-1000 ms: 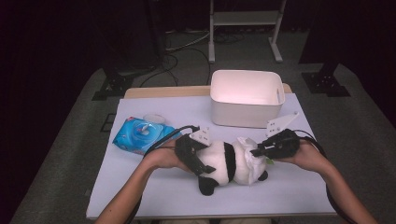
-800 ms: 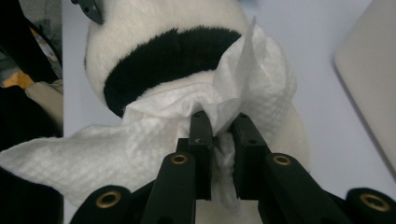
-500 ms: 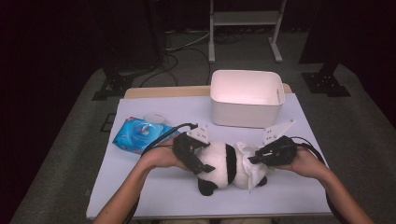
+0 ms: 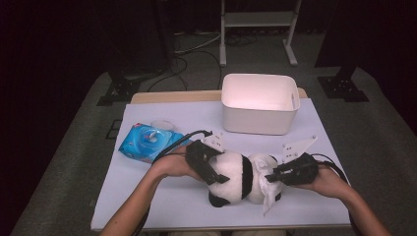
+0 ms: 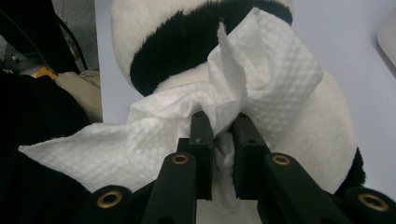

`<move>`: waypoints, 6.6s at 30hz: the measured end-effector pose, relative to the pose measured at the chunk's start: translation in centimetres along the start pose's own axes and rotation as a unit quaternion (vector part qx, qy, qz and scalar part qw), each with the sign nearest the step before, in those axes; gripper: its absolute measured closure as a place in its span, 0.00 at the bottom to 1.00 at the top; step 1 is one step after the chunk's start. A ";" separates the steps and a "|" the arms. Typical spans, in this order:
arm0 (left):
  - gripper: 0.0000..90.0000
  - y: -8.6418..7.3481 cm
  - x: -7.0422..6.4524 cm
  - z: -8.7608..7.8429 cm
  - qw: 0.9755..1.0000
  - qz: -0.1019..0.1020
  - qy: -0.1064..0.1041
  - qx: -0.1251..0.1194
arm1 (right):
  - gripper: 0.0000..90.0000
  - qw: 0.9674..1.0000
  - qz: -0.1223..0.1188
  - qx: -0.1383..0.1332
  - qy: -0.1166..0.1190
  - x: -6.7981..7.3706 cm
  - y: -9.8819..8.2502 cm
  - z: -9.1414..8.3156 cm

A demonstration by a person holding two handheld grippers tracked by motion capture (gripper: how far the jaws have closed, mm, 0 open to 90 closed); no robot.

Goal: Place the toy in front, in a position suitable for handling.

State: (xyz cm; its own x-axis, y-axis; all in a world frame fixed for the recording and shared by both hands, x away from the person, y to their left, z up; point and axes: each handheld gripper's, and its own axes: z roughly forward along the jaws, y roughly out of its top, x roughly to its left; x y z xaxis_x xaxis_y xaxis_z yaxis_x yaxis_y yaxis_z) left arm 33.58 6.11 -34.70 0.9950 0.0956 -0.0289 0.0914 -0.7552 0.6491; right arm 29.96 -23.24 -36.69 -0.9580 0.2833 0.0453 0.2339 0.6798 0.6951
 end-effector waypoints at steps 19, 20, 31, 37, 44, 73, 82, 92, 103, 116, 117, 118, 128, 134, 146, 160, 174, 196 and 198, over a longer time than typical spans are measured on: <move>0.18 0.0 -1.4 0.0 1.000 0.019 0.021 0.001 | 0.89 0.999 -0.046 0.016 0.008 -1.1 5.5 1.5; 0.18 0.0 -1.4 0.0 1.000 0.021 0.021 0.001 | 0.88 0.999 -0.046 0.016 0.008 -1.3 5.4 1.4; 0.18 -0.1 -1.4 0.0 1.000 0.021 0.020 -0.002 | 0.88 1.000 -0.003 -0.001 -0.012 -2.4 2.1 -1.0; 0.18 -0.3 -1.3 0.0 1.000 0.021 0.019 -0.005 | 0.87 0.999 0.033 -0.006 -0.022 -3.0 -0.3 -2.2; 0.18 -0.1 -1.5 0.0 0.999 0.024 0.022 0.001 | 0.87 0.999 0.041 0.003 -0.029 -3.6 -1.0 -2.6; 0.18 -0.5 -1.2 0.0 1.000 0.018 0.019 -0.009 | 0.87 1.000 0.011 0.005 -0.023 -4.3 2.6 -1.0; 0.18 -0.8 -0.9 0.0 1.000 0.009 0.015 -0.014 | 0.87 0.998 0.051 -0.019 -0.031 -4.2 -1.2 -2.4; 0.17 -0.7 -0.8 0.0 1.000 0.009 0.016 -0.014 | 0.87 0.997 0.068 -0.021 -0.040 -3.2 -3.9 -3.0; 0.17 -0.2 -0.7 0.6 1.000 0.003 0.019 -0.011 | 0.87 0.999 0.024 -0.012 -0.025 -1.3 -1.4 -2.2; 0.16 0.4 -0.4 1.2 1.000 0.002 0.017 -0.013 | 0.87 1.000 -0.027 -0.008 0.002 -0.2 2.3 0.4; 0.16 0.4 -0.4 1.2 1.000 0.002 0.016 -0.013 | 0.87 1.000 -0.029 -0.007 0.003 -0.2 2.4 0.6; 0.16 0.3 -0.3 1.1 1.000 0.001 0.017 -0.014 | 0.87 0.999 -0.032 -0.006 0.002 -0.1 2.5 0.8; 0.14 -0.3 -0.7 -1.1 0.999 0.006 0.026 -0.023 | 0.87 1.000 -0.019 -0.009 0.000 -0.7 2.1 0.1; 0.14 -1.0 -0.9 -1.9 0.999 0.005 0.031 -0.023 | 0.86 1.000 -0.010 -0.007 -0.014 -0.9 1.4 -0.7; 0.16 -0.8 -1.1 0.0 1.000 0.015 0.006 -0.024 | 0.86 1.000 -0.002 -0.003 -0.021 -1.1 0.6 -1.3; 0.17 -0.6 -0.4 2.9 0.998 0.006 0.004 -0.068 | 0.86 1.000 -0.015 -0.011 -0.017 -0.6 2.0 -1.0; 0.17 -0.9 0.3 2.9 0.998 -0.014 0.005 -0.062 | 0.86 0.998 -0.060 -0.010 0.002 0.4 6.3 1.5; 0.19 -0.6 0.0 1.2 0.998 0.002 0.003 -0.061 | 0.85 0.999 -0.040 -0.012 -0.025 1.3 2.5 -0.4; 0.19 -0.4 -0.1 0.9 0.998 0.004 0.004 -0.061 | 0.85 0.999 -0.034 -0.015 -0.024 1.3 1.9 -0.5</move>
State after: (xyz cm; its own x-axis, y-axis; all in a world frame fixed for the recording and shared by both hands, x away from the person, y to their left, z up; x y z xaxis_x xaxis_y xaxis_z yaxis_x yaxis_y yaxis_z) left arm 33.51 5.79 -35.61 0.9953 0.0956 -0.0180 0.0778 -0.6711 0.7373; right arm 29.09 -21.88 -34.93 -0.9623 0.2696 -0.0362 0.1632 0.6786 0.7161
